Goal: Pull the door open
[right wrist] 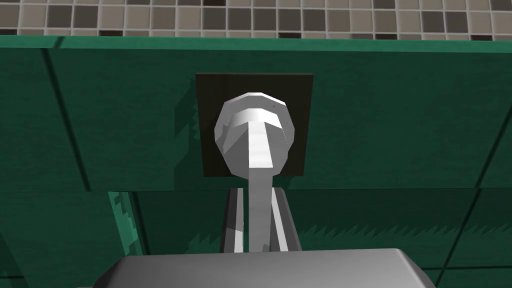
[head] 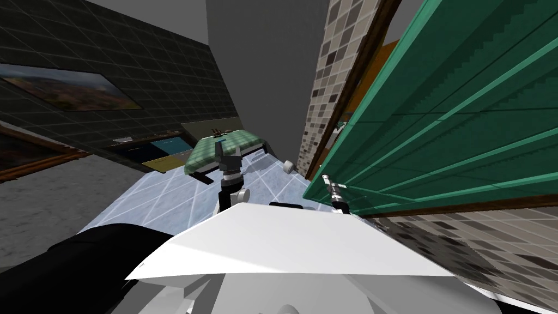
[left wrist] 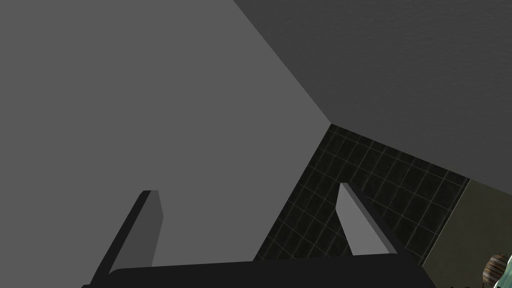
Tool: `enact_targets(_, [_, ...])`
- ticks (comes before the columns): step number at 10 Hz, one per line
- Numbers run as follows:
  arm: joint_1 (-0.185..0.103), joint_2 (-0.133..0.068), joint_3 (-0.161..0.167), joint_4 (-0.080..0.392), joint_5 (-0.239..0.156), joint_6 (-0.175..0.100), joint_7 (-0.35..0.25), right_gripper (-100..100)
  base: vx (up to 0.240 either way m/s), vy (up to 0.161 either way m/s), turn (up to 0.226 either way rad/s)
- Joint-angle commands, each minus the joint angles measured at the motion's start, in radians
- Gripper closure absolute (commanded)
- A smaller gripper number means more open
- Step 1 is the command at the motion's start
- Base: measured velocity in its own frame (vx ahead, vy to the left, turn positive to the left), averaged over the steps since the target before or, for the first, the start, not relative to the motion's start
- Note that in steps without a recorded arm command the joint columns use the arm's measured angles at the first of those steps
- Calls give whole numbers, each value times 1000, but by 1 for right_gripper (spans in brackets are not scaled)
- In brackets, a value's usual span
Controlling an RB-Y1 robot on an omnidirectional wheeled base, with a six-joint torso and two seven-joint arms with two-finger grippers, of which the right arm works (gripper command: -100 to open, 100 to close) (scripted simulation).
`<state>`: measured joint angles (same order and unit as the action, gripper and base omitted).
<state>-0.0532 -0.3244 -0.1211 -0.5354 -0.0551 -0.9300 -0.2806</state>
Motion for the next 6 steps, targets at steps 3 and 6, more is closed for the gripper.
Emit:
enact_targets(3, [22, -20, 36, -6, 25, -30, -42, 100, -196, -37, 72])
enact_targets(6, [38, -38, 62, -12, 44, -52, -74, 100, -231, -59, 84])
